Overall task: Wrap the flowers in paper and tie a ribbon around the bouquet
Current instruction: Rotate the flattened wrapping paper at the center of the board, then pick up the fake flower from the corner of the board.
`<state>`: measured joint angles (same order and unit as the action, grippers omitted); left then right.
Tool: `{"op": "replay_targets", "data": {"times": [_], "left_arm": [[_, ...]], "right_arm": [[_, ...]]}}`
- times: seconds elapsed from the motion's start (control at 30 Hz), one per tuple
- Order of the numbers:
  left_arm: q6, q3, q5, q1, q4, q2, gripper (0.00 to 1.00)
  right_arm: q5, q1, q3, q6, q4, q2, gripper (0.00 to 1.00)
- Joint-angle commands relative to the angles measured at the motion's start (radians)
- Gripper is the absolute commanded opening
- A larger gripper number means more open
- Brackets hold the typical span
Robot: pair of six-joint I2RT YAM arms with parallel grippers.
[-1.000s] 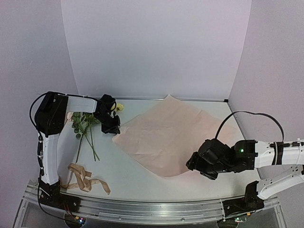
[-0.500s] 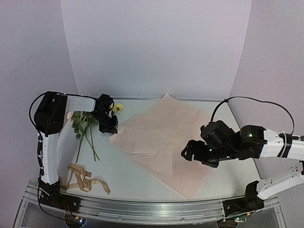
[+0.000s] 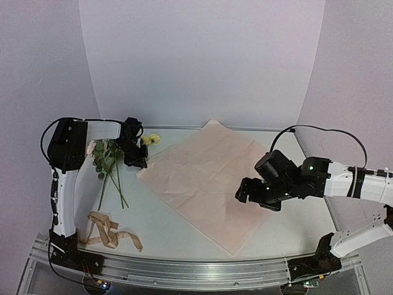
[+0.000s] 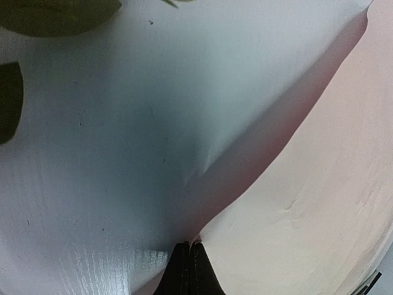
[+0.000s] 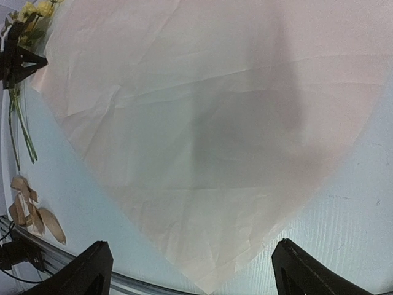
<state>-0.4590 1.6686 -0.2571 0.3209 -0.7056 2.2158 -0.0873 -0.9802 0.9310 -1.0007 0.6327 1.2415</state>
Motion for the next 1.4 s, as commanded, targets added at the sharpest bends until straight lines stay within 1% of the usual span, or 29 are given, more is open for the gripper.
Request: {"op": "replay_targets", "data": {"times": [0.0, 0.27, 0.47, 0.5, 0.6, 0.67, 0.77, 0.83, 0.9, 0.97, 1.07, 1.13, 1.2, 1.27, 1.37], "left_arm": [[0.073, 0.105, 0.014, -0.008, -0.085, 0.046, 0.0], [0.138, 0.172, 0.066, -0.032, -0.149, 0.085, 0.01], [0.145, 0.19, 0.066, -0.035, -0.153, 0.075, 0.14], [0.137, 0.189, 0.066, -0.035, -0.151, 0.068, 0.18], [0.105, 0.166, 0.074, -0.036, -0.131, 0.003, 0.33], [0.079, 0.135, 0.089, -0.035, -0.109, -0.069, 0.47], [0.038, 0.07, 0.149, -0.036, -0.073, -0.184, 0.67], [0.005, -0.004, 0.21, -0.035, -0.052, -0.272, 0.74], [-0.048, -0.083, 0.314, -0.035, -0.042, -0.351, 0.79], [-0.102, -0.17, 0.408, -0.041, -0.046, -0.422, 0.81], [-0.159, -0.303, 0.477, -0.06, -0.033, -0.515, 0.82], [-0.163, -0.391, 0.481, -0.082, -0.011, -0.556, 0.81], [-0.152, -0.451, 0.452, -0.107, 0.008, -0.578, 0.8], [-0.115, -0.484, 0.4, -0.123, 0.045, -0.579, 0.82], [-0.095, -0.485, 0.375, -0.136, 0.066, -0.527, 0.86]], "right_arm": [[0.018, 0.008, -0.019, 0.006, -0.077, 0.055, 0.93], [0.065, -0.008, -0.119, -0.046, -0.211, 0.138, 0.92], [0.066, -0.042, -0.093, -0.055, -0.243, 0.202, 0.91], [0.065, -0.041, -0.092, -0.054, -0.246, 0.202, 0.91], [0.056, -0.041, -0.087, -0.04, -0.249, 0.194, 0.91], [0.049, -0.042, -0.078, -0.029, -0.25, 0.197, 0.91], [0.042, -0.042, -0.065, -0.012, -0.258, 0.21, 0.92], [0.036, -0.042, -0.064, -0.003, -0.27, 0.217, 0.92], [0.035, -0.041, -0.067, 0.004, -0.287, 0.221, 0.93], [0.036, -0.04, -0.067, 0.012, -0.3, 0.224, 0.93], [0.043, -0.041, -0.071, 0.02, -0.321, 0.228, 0.92], [0.05, -0.04, -0.072, 0.026, -0.33, 0.232, 0.92], [0.053, -0.04, -0.074, 0.032, -0.336, 0.235, 0.91], [0.057, -0.04, -0.075, 0.041, -0.341, 0.241, 0.91], [0.061, -0.039, -0.071, 0.054, -0.343, 0.248, 0.91]]}}
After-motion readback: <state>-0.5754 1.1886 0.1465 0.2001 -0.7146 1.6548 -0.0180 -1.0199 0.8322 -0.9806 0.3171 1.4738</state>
